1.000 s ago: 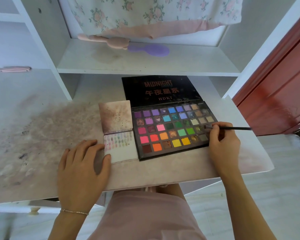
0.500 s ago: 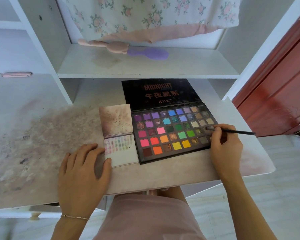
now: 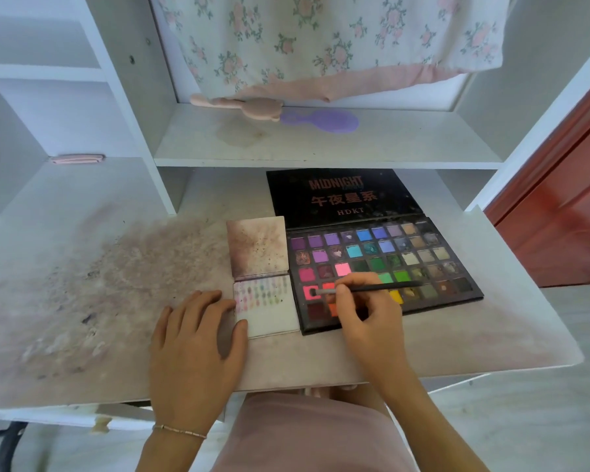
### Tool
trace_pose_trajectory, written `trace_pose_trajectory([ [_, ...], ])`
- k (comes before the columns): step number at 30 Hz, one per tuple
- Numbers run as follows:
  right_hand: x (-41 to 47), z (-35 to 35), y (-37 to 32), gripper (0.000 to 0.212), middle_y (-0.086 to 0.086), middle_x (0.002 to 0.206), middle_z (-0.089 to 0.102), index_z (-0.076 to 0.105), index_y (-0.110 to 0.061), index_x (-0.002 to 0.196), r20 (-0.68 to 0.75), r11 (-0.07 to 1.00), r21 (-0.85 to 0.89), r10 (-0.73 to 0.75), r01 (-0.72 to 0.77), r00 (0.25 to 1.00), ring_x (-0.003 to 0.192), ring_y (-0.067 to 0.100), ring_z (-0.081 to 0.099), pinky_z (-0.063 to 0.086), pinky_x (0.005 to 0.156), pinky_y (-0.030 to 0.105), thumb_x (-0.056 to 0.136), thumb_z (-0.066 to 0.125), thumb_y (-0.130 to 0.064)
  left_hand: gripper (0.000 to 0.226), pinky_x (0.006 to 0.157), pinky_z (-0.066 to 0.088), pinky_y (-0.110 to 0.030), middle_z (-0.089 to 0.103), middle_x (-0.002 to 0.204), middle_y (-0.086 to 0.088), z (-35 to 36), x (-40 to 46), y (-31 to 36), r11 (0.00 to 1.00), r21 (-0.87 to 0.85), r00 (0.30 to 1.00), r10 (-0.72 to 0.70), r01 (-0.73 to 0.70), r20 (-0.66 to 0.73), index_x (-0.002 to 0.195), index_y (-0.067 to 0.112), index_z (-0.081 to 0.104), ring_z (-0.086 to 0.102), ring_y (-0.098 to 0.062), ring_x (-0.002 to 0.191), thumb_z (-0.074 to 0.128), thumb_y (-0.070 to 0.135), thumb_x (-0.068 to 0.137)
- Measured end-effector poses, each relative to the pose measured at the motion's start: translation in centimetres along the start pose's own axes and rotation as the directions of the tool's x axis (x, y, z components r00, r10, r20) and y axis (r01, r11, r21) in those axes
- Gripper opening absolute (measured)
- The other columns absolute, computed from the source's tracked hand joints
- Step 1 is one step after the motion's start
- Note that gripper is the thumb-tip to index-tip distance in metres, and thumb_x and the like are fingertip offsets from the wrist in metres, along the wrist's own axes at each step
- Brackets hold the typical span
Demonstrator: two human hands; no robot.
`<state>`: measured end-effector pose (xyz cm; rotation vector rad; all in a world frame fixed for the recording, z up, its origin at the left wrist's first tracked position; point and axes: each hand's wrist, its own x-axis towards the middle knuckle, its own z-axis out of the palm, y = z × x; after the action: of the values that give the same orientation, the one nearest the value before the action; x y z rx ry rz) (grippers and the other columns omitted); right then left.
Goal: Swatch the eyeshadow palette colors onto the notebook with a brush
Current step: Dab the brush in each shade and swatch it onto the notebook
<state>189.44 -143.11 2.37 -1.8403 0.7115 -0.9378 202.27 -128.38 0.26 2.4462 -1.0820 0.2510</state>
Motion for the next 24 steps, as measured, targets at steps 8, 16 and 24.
trace_pose_trajectory([
  [8, 0.4, 2.2, -0.4, 0.032, -0.015, 0.069, 0.059, 0.048, -0.04, 0.076, 0.12, 0.99, -0.134, -0.037, 0.054, 0.992, 0.072, 0.004, 0.059, 0.044, 0.059, 0.009, 0.087, 0.056, -0.012, 0.04, 0.099, 0.037, -0.049, 0.065, 0.107, -0.004, -0.1, 0.0, 0.0, 1.0, 0.003, 1.0, -0.002, 0.002, 0.007, 0.096, 0.016, 0.068, 0.06, -0.029, 0.103, 0.041, 0.041, 0.08],
  [16, 0.5, 2.4, -0.5, 0.03, -0.009, 0.073, 0.061, 0.046, -0.042, 0.077, 0.175, 0.98, -0.194, -0.007, 0.041, 0.984, 0.071, 0.006, 0.06, 0.047, 0.061, 0.014, 0.088, 0.055, -0.015, 0.04, 0.1, 0.037, -0.049, 0.065, 0.108, -0.005, -0.2, -0.1, 0.0, 1.0, 0.002, 1.0, 0.001, -0.001, 0.008, 0.096, 0.015, 0.068, 0.06, -0.028, 0.104, 0.041, 0.041, 0.081],
  [24, 0.4, 2.3, -0.3, 0.014, -0.002, 0.073, 0.063, 0.052, -0.027, 0.081, 0.195, 0.973, -0.231, 0.022, 0.024, 0.981, 0.069, 0.01, 0.06, 0.048, 0.06, 0.019, 0.088, 0.054, -0.015, 0.04, 0.1, 0.035, -0.048, 0.065, 0.108, -0.005, -0.1, 0.0, 0.0, 1.0, -0.011, 1.0, -0.001, 0.001, 0.004, 0.096, 0.015, 0.067, 0.06, -0.028, 0.105, 0.041, 0.041, 0.08],
])
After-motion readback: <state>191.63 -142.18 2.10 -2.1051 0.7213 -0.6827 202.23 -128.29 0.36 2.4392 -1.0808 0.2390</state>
